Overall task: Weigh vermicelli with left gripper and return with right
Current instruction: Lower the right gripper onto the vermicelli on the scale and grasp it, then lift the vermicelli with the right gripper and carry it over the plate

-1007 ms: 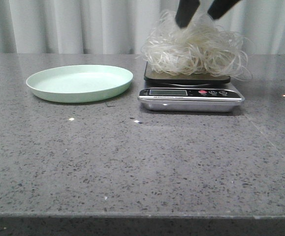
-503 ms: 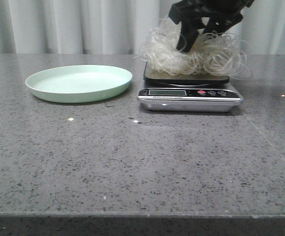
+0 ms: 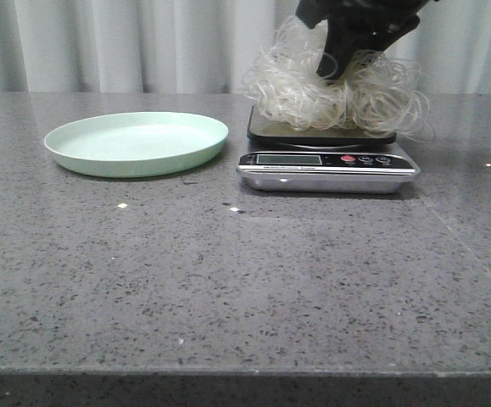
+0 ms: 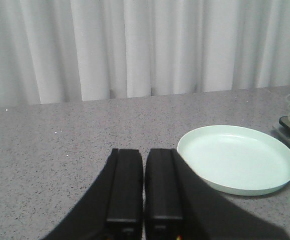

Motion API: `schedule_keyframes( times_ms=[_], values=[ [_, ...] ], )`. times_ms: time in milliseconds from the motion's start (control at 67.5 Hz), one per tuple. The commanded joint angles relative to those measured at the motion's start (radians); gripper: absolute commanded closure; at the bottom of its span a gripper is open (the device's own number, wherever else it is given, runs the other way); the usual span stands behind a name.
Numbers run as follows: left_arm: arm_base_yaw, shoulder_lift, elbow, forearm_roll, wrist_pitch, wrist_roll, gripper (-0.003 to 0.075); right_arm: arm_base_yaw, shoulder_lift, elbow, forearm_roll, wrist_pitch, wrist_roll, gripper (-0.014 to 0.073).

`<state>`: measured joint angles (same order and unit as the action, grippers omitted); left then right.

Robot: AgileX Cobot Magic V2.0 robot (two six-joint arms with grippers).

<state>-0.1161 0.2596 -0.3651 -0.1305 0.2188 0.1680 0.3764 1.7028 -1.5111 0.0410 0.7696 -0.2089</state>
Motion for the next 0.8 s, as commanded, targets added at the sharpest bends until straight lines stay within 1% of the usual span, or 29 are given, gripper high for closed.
schedule_keyframes(
  times_ms=[0,148,237,415,533,696,785],
  values=[
    [0.002,0.009,-0.026,-0.01,-0.089,-0.012,0.0584,0.0,-0.103,-0.025,-0.002,-0.023,-0.005,0.0443],
    [0.002,0.009,-0.026,-0.01,-0.09,-0.012,0.0584,0.0,-0.163,-0.052,-0.002,-0.026,-0.005,0.0443],
    [0.002,0.009,-0.026,-0.01,-0.1,-0.012,0.0584,0.0,-0.168,-0.128,0.008,0.002,-0.005,0.0443],
    [0.002,0.009,-0.026,-0.01,-0.136,-0.012,0.0584,0.018,-0.147,-0.293,0.091,0.014,-0.005,0.0443],
    [0.002,0.009,-0.026,-0.01,-0.152,-0.012,0.0584,0.071,-0.099,-0.386,0.11,0.014,-0.005,0.0443],
    [0.002,0.009,-0.026,-0.01,-0.152,-0.012,0.0584,0.183,0.03,-0.521,0.111,0.011,-0.005,0.0443],
    [0.002,0.009,-0.026,-0.01,-0.152,-0.012,0.0584,0.226,0.092,-0.574,0.111,0.008,-0.005,0.0443]
  ],
)
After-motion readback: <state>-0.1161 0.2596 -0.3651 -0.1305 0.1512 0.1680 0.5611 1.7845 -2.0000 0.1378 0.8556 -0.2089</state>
